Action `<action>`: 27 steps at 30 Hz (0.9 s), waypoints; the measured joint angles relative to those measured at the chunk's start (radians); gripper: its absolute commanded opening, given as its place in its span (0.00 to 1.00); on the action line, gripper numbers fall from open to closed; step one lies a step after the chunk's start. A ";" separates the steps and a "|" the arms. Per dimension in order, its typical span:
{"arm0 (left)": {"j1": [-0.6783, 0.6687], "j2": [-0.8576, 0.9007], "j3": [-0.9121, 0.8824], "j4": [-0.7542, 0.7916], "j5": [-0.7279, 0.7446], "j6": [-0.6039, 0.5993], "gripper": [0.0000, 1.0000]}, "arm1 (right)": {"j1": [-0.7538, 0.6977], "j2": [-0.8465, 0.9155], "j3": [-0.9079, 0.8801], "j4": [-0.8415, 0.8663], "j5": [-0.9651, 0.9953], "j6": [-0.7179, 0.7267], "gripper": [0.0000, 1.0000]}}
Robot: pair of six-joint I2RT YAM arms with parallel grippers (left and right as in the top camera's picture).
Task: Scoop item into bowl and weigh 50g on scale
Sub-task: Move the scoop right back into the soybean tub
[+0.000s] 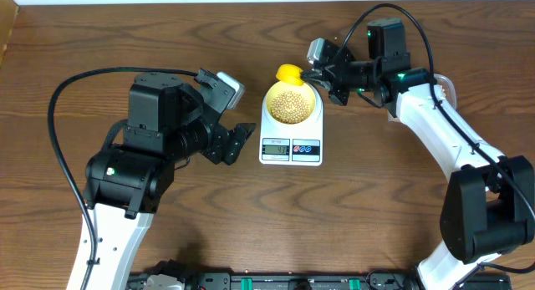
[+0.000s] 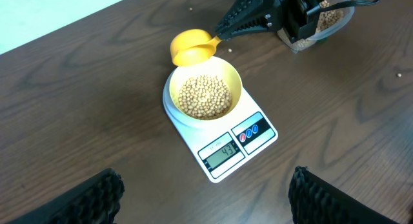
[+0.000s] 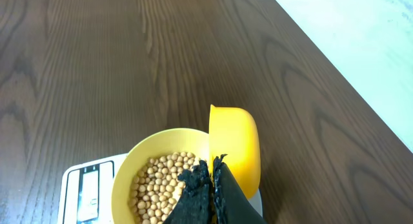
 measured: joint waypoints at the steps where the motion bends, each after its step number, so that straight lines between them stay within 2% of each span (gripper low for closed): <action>1: 0.000 0.000 0.000 0.000 0.000 0.000 0.84 | 0.000 0.000 0.000 0.000 0.000 0.000 0.01; 6: 0.000 0.000 0.000 0.000 0.000 0.000 0.84 | 0.000 0.000 0.000 0.039 0.000 0.003 0.01; 11: 0.000 0.000 0.000 0.000 0.000 0.000 0.84 | -0.006 -0.003 0.000 0.103 0.000 0.079 0.01; 17: 0.000 0.000 0.000 0.000 0.000 0.000 0.84 | -0.079 -0.079 0.000 0.104 0.010 0.143 0.01; 22: 0.000 0.000 0.000 0.000 0.000 0.000 0.84 | -0.180 -0.172 0.000 0.067 0.127 0.226 0.01; 27: 0.000 0.000 0.000 0.000 0.000 0.000 0.84 | -0.293 -0.206 0.001 -0.061 0.363 0.365 0.01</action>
